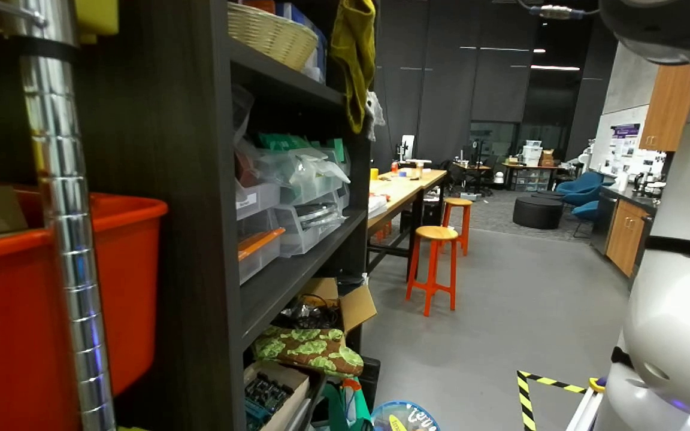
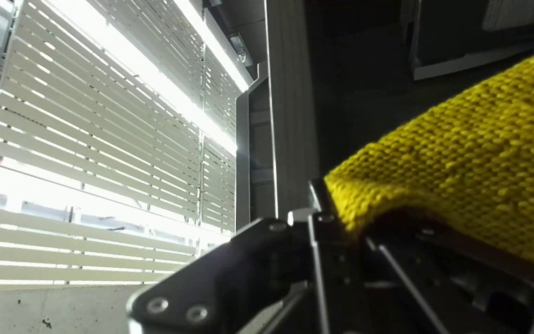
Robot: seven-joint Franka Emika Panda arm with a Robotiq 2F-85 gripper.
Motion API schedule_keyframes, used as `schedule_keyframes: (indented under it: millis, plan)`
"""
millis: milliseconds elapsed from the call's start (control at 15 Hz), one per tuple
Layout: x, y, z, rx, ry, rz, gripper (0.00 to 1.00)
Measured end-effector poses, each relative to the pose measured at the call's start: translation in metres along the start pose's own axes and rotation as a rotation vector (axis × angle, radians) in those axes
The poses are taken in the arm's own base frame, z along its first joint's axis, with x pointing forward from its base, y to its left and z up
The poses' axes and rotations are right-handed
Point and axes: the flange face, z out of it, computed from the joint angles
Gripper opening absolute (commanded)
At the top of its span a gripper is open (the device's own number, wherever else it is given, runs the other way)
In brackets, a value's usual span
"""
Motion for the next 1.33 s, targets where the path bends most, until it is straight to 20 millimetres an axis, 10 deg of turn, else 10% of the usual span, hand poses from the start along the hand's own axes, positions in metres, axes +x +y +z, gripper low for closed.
schedule_keyframes:
  millis: [200, 600, 1333]
  plan:
    - [0.003, -0.013, 0.000, -0.030, -0.018, -0.043, 0.01]
    - [0.047, -0.099, 0.030, 0.131, 0.072, -0.036, 0.01]
    - [0.037, -0.111, 0.035, 0.192, 0.133, -0.021, 0.01]
